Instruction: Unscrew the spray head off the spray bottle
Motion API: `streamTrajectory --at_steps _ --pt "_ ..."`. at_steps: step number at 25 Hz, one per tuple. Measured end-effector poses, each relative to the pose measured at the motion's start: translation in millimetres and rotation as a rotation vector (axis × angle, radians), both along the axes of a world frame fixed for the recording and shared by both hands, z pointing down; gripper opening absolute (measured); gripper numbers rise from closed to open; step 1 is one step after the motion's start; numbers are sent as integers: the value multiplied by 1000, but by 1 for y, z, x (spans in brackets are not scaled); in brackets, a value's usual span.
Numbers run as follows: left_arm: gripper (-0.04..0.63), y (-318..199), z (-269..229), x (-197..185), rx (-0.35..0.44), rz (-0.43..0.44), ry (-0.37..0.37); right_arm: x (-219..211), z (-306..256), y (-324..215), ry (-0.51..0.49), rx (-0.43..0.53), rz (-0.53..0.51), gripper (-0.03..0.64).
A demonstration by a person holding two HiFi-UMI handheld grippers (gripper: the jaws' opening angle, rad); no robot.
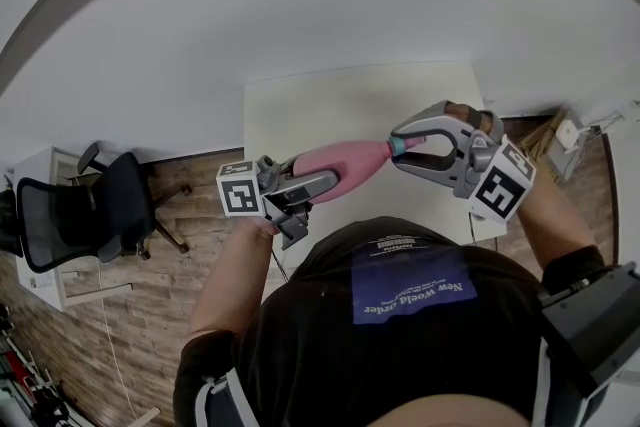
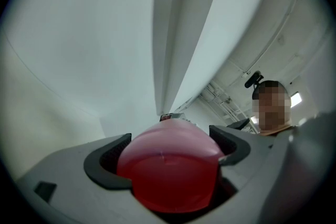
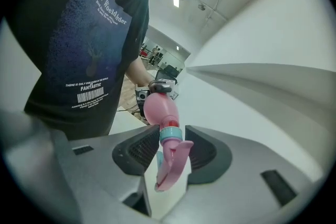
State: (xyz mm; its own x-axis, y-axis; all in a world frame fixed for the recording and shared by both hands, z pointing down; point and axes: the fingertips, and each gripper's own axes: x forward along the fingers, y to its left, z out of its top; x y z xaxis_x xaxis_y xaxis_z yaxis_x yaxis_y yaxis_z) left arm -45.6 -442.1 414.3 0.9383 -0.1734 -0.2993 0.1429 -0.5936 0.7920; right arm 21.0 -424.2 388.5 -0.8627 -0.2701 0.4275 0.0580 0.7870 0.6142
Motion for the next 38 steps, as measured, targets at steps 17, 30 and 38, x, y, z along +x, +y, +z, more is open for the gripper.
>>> streamTrajectory --at_steps 17,30,38 --pt "476 -1 -4 -3 30 -12 29 10 6 -12 -6 -75 89 126" --pt "476 -7 -7 -34 38 -111 49 40 7 -24 -2 -82 139 125" --pt "476 -25 -6 -64 38 -285 98 77 11 -40 -247 -341 287 126"
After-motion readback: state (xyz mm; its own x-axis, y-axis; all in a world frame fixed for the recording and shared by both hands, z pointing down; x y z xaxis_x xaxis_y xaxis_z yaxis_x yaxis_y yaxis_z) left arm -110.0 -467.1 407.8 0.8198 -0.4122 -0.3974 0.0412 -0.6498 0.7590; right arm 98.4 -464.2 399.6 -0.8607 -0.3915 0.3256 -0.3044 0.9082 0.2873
